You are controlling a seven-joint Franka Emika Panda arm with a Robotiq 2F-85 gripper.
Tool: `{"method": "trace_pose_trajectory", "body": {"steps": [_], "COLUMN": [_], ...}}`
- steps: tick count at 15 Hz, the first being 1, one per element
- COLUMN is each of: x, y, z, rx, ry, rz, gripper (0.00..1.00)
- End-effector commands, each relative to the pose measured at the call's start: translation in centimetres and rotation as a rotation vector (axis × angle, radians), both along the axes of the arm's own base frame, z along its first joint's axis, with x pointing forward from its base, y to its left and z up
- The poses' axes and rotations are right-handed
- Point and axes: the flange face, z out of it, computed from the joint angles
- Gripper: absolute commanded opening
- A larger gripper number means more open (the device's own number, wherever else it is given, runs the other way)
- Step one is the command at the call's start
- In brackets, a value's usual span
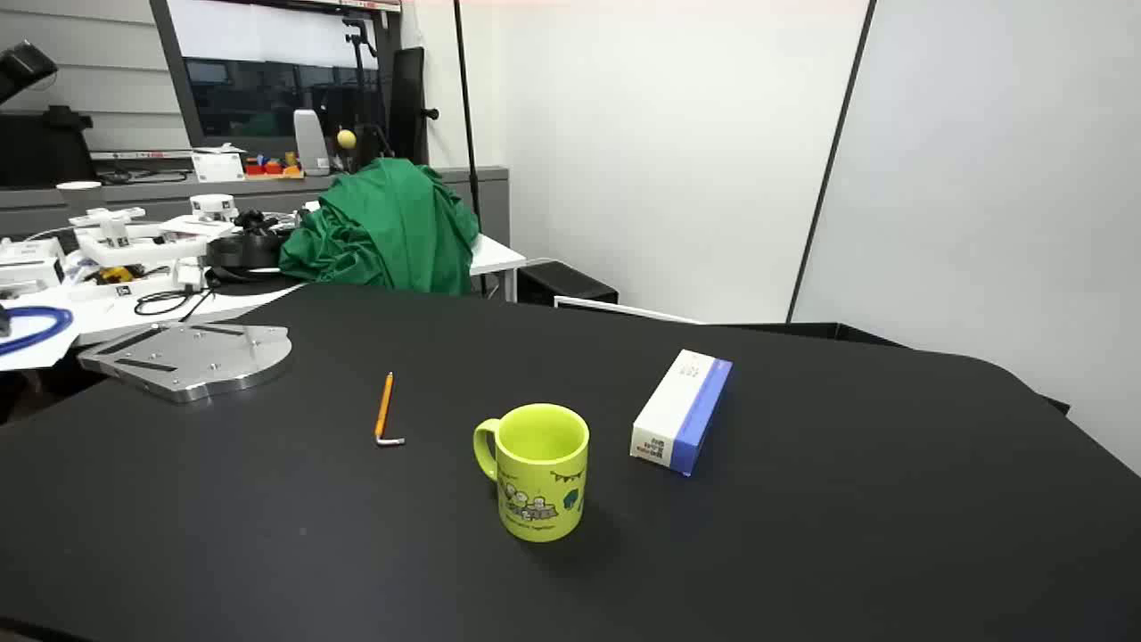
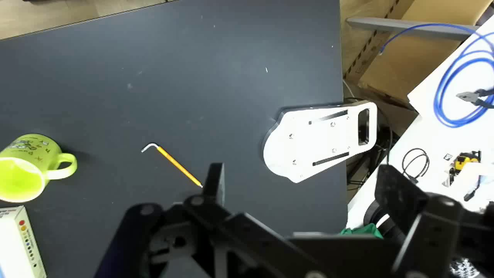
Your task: Put the orange object in the cup
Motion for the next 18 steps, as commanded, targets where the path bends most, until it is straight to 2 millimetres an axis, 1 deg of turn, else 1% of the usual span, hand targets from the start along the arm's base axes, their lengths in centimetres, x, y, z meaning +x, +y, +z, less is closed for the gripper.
{"method": "trace_pose_trajectory", "body": {"steps": [1,8,11,13,15,17,18], "x": [0.0,0.0,1.5,3.6,6.3,9.6,11.6], "y": [0.0,0.0,-1.5,-3.7,-6.4,-9.2,-10.4], "z": [0.1,0.1,-0.1,0.0,-0.1,-0.2,-0.4], "rx": [-0.001,-0.001,-0.083,-0.132,-0.166,-0.177,-0.175], "ry": [0.002,0.001,-0.014,-0.023,-0.013,-0.009,-0.003], "rz": [0.000,0.000,0.182,0.296,0.405,0.517,0.571], "gripper": [1.00,1.00,1.00,1.00,1.00,1.00,1.00]}}
